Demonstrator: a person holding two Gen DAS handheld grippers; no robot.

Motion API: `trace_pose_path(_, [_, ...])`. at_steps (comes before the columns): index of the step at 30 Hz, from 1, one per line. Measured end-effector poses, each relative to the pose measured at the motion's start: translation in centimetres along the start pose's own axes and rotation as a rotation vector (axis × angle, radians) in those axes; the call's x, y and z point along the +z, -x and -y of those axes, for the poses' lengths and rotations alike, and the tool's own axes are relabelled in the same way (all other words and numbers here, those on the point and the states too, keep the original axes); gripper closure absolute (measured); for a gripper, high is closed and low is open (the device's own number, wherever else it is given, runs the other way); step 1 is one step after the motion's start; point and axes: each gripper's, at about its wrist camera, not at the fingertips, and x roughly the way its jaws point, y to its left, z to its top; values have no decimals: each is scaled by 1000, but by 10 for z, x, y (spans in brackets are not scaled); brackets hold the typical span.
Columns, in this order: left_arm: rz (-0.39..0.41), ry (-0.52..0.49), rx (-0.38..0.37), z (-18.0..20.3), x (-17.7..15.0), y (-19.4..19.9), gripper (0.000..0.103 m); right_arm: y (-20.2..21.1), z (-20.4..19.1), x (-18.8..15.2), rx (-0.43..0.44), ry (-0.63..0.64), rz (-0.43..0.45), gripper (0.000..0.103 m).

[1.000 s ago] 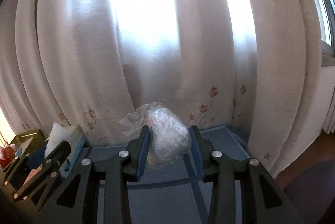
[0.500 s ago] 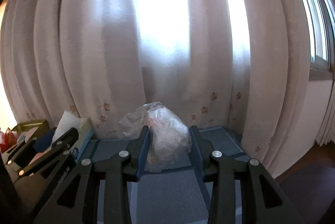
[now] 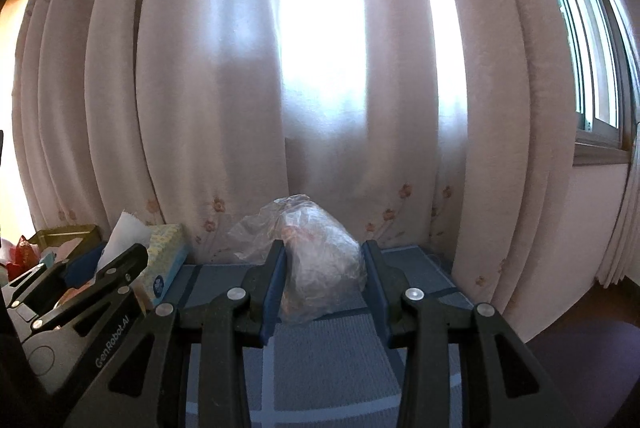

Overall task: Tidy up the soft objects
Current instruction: 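Carry the white roll and plastic bag over the gold tray with both tools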

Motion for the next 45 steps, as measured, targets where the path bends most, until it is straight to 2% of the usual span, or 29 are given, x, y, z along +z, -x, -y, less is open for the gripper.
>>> trace_pose_path(25, [32, 19, -27, -26, -7, 28, 72, 40, -36, -8, 24, -35, 28, 62])
trace_pose_path(45, [20, 88, -8, -62, -10, 45, 72, 57, -62, -10, 75, -49, 40, 62])
